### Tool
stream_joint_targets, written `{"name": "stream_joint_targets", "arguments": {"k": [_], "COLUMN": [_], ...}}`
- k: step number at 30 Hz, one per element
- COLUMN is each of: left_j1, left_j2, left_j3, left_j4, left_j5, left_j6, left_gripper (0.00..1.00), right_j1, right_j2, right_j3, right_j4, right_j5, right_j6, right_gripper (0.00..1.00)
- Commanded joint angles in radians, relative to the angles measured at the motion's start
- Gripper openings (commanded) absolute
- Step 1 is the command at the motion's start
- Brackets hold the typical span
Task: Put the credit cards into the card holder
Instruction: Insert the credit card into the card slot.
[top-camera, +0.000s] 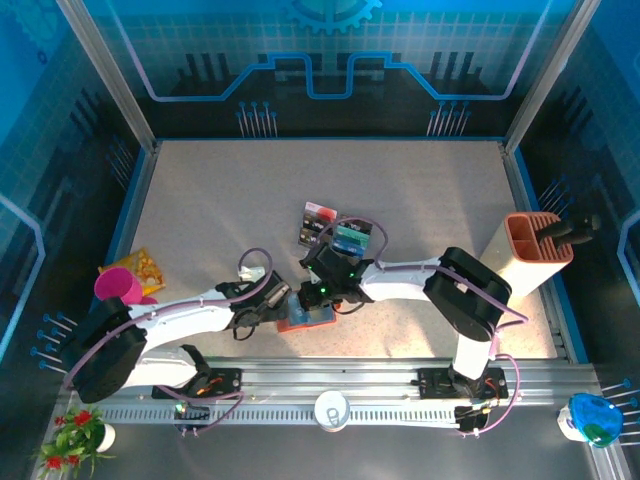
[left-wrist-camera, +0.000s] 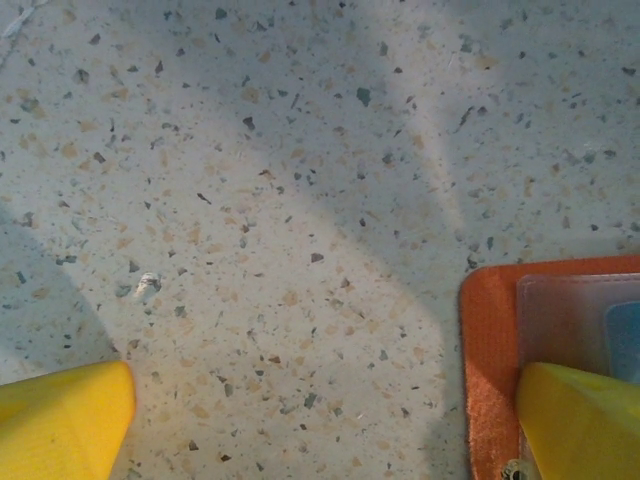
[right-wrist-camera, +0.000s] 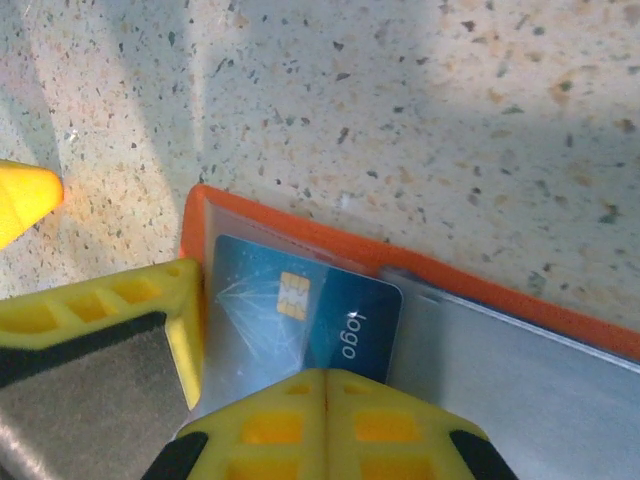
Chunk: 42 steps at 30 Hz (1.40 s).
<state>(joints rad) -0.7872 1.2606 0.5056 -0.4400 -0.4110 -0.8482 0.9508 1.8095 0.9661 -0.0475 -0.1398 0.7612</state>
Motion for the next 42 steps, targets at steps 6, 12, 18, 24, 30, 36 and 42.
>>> {"name": "stream_joint_targets", "arguments": {"k": [6,12,18,24,30,36,42], "left_j1": [0.025,0.033,0.033,0.033,0.033,0.033,0.034], "left_j2": [-0.144,-0.209,-0.201,-0.173,-0.148,-0.131,-0.129], "left_j3": [-0.012,-0.052,-0.091,-0.104,-0.106,-0.111,-0.106], "left_j4": [0.011,-0.047,-0.041,-0.017,0.007,0.023,0.030], "left_j5": [0.002,0.015,0.049,0.069,0.072,0.072,0.070], "left_j6": [-0.011,-0.061,-0.090,-0.087,-0.077,-0.070,-0.063], "left_gripper": [0.99,0.99,0.99,0.99,0.98,0.99,0.99], "right_j1": [0.017,0.017,0.016,0.017,0.019,0.035,0.061], "right_j2": [0.020,-0.033,-0.088,-0.105,-0.083,-0.047,0.008], "right_j3": [0.033,0.017,-0.011,-0.043,-0.072,-0.052,0.007], "right_j4": [-0.036,-0.032,-0.030,-0.032,-0.016,-0.029,-0.071], "right_j5": [-0.032,-0.025,-0.009,0.001,-0.008,-0.017,-0.037], "right_j6": [-0.014,-0.007,-0.004,-0.005,0.000,-0.012,-0.038], "right_gripper": [0.05,0.05,0.05,0.05,0.05,0.05,0.04]}}
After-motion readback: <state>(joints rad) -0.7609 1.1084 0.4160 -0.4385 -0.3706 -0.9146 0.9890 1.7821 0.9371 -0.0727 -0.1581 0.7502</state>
